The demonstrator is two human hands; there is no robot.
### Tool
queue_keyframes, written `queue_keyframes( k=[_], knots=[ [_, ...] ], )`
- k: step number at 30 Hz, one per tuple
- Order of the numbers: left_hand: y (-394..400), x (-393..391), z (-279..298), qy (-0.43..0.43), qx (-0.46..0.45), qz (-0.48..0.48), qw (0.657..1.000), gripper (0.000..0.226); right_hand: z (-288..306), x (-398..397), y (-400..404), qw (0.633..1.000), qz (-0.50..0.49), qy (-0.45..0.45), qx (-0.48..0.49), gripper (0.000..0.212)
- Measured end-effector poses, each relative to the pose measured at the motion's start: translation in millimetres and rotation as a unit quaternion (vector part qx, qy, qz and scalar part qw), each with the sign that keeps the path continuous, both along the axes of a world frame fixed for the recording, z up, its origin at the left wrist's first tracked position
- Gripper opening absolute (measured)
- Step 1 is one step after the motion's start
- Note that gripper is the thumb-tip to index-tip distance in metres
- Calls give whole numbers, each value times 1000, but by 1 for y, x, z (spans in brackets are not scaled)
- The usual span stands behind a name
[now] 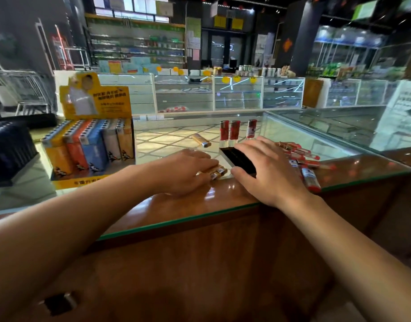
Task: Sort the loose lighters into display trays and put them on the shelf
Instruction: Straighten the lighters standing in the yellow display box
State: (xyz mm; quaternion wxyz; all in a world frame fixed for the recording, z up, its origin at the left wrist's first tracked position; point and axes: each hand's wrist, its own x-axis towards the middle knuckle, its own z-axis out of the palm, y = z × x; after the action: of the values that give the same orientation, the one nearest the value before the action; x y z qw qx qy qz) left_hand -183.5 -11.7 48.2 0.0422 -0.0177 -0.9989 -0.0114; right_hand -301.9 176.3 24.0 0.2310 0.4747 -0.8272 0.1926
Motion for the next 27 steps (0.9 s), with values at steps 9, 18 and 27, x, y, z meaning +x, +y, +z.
queue_keyframes(
  k=[9, 18, 27],
  knots=[
    [13, 19, -2, 7, 20, 8, 1000, 65, 3, 18, -10, 999, 27, -11, -34, 59],
    [24, 81, -13, -42, -11, 22, 999, 86, 0, 58, -12, 996, 74, -25, -47, 65],
    [28, 152, -40, 222, -19, 42, 974, 39, -1, 93, -29, 991, 116, -14, -64, 61]
  ],
)
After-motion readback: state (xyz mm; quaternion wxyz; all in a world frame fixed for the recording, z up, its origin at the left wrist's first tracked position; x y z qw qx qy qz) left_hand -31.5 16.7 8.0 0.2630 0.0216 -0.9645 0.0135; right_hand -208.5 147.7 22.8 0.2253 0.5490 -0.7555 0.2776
